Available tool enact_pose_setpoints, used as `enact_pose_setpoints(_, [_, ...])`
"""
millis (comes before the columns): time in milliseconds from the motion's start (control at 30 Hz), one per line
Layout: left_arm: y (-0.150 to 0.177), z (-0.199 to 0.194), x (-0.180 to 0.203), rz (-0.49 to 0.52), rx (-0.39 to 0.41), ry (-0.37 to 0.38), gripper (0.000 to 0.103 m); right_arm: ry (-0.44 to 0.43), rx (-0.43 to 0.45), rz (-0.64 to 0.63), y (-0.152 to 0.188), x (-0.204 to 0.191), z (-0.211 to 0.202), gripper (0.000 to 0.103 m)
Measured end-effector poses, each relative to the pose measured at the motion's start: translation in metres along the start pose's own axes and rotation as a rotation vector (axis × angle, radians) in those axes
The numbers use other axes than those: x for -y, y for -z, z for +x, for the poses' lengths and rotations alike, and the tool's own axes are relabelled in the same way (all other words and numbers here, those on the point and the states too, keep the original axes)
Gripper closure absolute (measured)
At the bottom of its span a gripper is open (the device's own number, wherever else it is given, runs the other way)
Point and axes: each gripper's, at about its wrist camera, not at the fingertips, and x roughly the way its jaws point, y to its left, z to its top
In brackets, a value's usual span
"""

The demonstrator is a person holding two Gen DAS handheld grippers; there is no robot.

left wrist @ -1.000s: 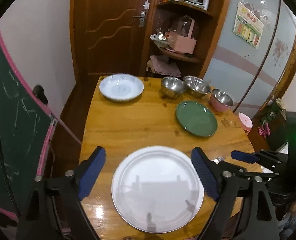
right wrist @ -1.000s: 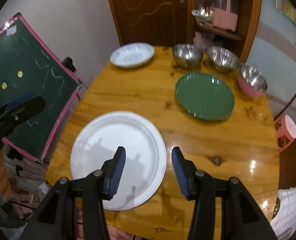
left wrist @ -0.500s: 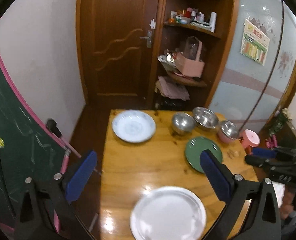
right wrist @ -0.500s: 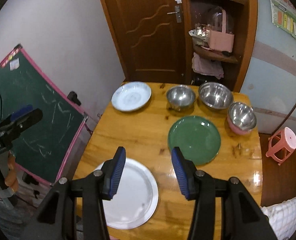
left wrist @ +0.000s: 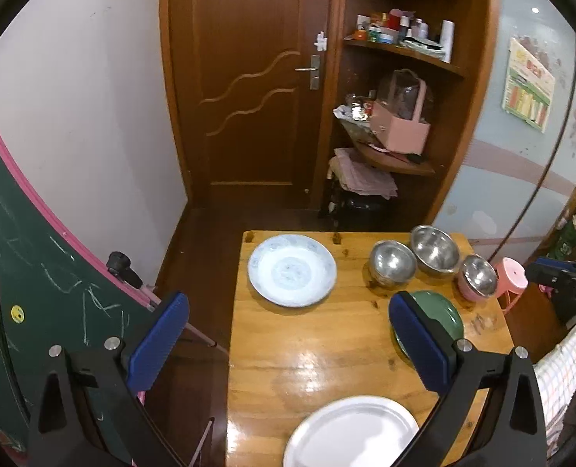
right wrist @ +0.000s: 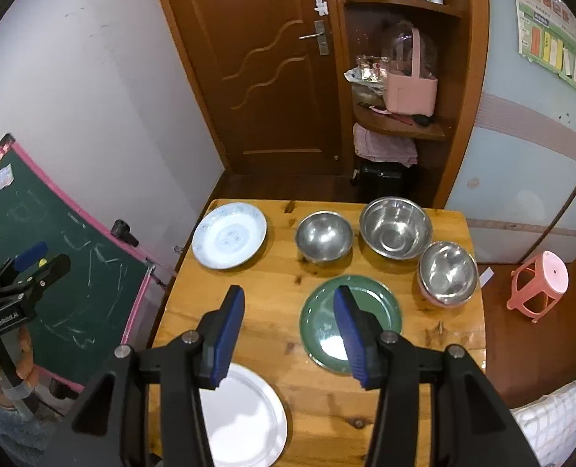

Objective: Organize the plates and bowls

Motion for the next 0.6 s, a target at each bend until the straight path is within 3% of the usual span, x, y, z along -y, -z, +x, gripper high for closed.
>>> enact_pose_setpoints(233, [-0.029,0.051,-0.029,-0.082,-0.045,-0.043,0.001,0.027,0.001,-0.014,-0.041,-0.001,0.022,0.055])
enact_pose_setpoints(367, [-0.041,0.095,-0.044,-0.107,-0.06,-0.095,0.001,-0.002,0.011,-0.02,-0.069,-0.01,0.045,0.055])
enact_pose_setpoints(467, [-0.046,0.14,-0.062,-0.161,-0.127,-0.071,0.001,-0.04,0.027,-0.03,-0.083,-0.017,0.072,0.055])
enact_pose_setpoints(600, [-0.043,0.198,-0.087,-0.231,-0.21,-0.06,0.001,-0.071,-0.021,-0.031,-0.094,-0.027,0.122,0.055])
